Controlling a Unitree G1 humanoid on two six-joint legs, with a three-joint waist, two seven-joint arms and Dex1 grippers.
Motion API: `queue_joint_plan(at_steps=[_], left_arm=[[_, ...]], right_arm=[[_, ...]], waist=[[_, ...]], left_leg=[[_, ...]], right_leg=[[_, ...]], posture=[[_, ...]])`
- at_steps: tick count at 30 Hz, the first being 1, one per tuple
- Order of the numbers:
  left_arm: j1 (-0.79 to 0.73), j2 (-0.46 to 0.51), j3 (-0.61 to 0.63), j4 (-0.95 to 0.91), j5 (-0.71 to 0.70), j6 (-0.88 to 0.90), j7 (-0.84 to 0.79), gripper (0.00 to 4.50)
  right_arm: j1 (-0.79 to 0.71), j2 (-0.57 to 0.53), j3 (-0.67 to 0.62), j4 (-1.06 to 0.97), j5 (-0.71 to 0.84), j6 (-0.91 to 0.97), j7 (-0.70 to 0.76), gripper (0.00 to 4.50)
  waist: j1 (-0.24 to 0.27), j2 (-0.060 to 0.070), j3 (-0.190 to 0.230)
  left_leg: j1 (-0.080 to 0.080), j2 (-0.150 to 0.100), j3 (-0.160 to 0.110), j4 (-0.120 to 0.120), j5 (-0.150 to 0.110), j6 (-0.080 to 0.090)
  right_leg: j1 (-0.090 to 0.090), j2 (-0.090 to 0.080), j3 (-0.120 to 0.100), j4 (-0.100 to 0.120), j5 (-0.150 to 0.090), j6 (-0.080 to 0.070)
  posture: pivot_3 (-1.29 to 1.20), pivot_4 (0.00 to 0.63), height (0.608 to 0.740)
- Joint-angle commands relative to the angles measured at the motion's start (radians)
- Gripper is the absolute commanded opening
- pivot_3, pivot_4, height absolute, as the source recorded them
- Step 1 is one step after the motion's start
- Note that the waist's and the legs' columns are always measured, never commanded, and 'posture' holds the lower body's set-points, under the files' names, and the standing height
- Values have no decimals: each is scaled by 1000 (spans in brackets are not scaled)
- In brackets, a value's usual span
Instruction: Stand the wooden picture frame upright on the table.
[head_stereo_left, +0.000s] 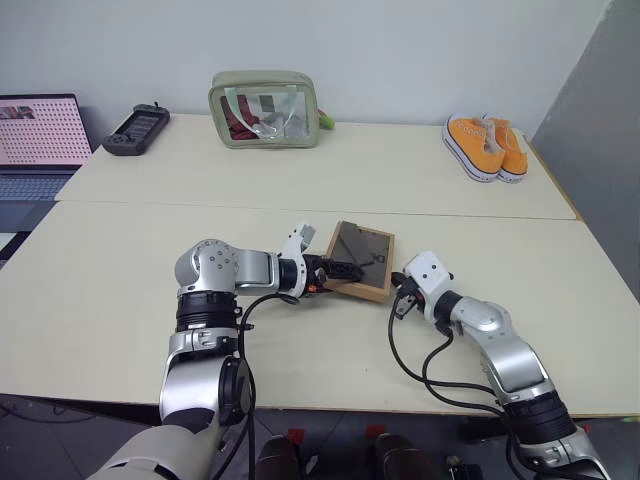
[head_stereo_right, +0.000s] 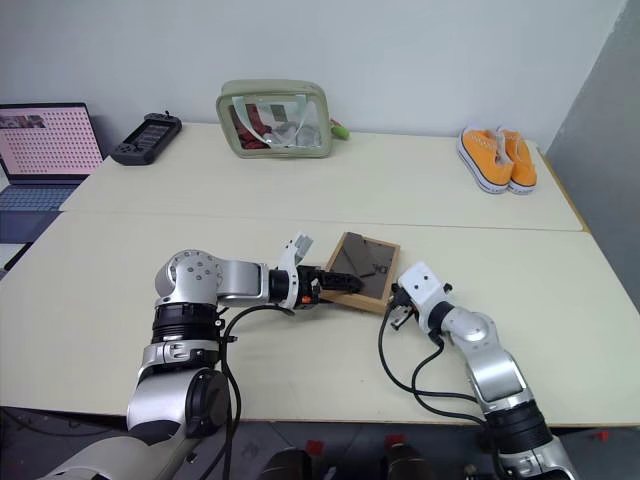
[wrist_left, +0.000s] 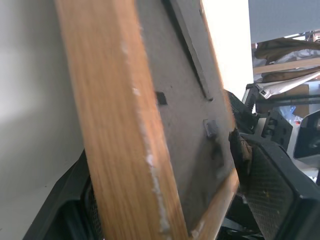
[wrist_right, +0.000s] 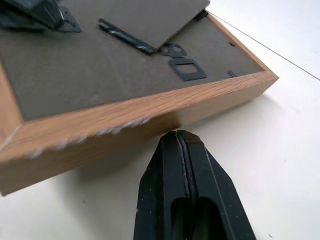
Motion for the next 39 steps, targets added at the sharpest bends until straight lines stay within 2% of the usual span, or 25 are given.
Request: queue_joint_plan(at_steps=[1, 7, 8, 14, 15, 23, 29, 33, 39], left_arm=[[-31, -9, 19, -17, 2, 3, -18, 2894], [-35, -18, 25, -25, 1, 6, -28, 2894], [-37, -21, 32, -22, -2, 4, -30, 2542], [-39, -28, 46, -27, -6, 13, -46, 1338], [-39, -31, 50, -31, -9, 13, -49, 1291], [-39, -26, 39, -55, -6, -14, -69, 1291], [-62, 64, -51, -116, 61, -305, -204, 1291], [-62, 131, -134, -211, 112, -496, -329, 1291], [-4, 189, -178, -367, 107, -569, -407, 1291]], right_arm=[[14, -25, -22, -25, 3, -24, 7, 0], [47, -81, -44, 0, 3, -54, 11, 0], [48, -85, -46, 1, 5, -56, 10, 0], [42, -78, -43, -4, 4, -54, 6, 0], [40, -75, -42, -4, 4, -54, 5, 0], [39, -73, -41, 0, 0, -60, 4, 0], [62, -127, -103, -32, 28, -55, 30, 0], [64, -171, -180, -91, 96, -35, 76, 0], [-39, -192, -327, -302, 317, 165, 97, 0]], waist=[[0, 0, 0], [1, 0, 0], [1, 0, 0], [2, 0, 0], [2, 0, 0], [2, 0, 0], [6, 0, 1], [8, 1, 1], [8, 2, 3]], left_leg=[[0, 0, 0, 0, 0, 0], [0, 0, 0, 0, 0, 0], [0, 0, 0, 0, 0, 0], [0, 0, 0, 0, 0, 0], [0, 0, 0, 0, 0, 0], [0, 0, 0, 0, 0, 0], [0, 0, 0, 0, 0, 0], [0, 0, 1, -1, 0, 0], [-1, 0, 1, -1, 0, 0]], right_leg=[[0, 0, 0, 0, 0, 0], [0, 0, 0, 0, 0, 0], [0, 0, 0, 0, 0, 0], [0, 0, 0, 0, 0, 0], [0, 0, 0, 0, 0, 0], [0, 0, 0, 0, 0, 0], [0, 0, 0, -1, 0, 0], [0, 0, 1, -1, 0, 0], [0, 0, 1, -3, 0, 0]], posture=[[0, 150, 740], [0, 150, 740], [0, 150, 740], [0, 150, 740], [0, 150, 740], [0, 150, 740], [0, 150, 740], [0, 150, 740], [0, 150, 740]])
